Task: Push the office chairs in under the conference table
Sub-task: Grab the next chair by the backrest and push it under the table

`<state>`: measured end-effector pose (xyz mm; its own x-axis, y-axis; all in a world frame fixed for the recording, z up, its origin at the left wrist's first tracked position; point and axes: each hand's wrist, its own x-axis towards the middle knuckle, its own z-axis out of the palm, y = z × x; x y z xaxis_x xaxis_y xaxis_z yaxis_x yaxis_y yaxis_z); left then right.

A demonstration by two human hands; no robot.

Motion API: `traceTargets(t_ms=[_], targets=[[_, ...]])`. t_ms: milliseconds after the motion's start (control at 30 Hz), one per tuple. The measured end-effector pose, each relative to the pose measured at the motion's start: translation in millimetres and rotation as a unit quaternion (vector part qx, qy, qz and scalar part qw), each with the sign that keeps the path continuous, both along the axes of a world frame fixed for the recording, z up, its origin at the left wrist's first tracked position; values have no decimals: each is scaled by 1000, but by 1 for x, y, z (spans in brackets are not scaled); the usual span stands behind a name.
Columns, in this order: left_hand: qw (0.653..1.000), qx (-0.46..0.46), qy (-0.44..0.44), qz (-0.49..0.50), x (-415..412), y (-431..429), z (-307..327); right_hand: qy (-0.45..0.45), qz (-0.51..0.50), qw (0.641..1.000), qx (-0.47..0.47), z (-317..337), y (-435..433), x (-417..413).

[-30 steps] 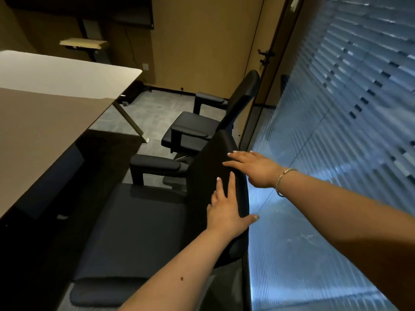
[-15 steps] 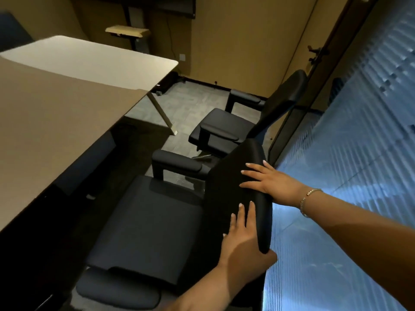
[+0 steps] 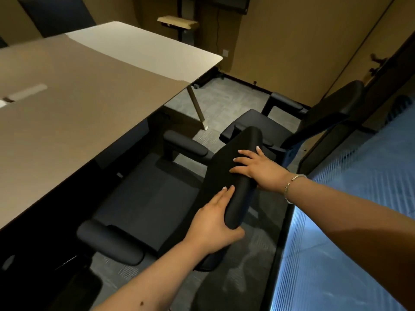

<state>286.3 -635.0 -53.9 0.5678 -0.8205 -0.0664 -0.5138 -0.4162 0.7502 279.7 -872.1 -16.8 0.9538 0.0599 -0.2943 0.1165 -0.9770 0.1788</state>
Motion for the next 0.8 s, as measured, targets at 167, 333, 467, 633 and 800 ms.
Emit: traceTargets(t_ms=[167,333,467,633,800], targets=[[1000,-6,-5,19,32,27,3,9,8,1000,-3,0,22,35],[998,-20,-39,44,58,61,1,24,28,999,-5,-1,50,76],[997,-13,-45,55,83,81,0,23,38,999,-7,1,72,104],[996,-11,-41,75,116,110,-2,17,56,998,-3,-1,102,143],[995,7,-64,74,154,148,-2,-5,77,997,1,-7,137,182]])
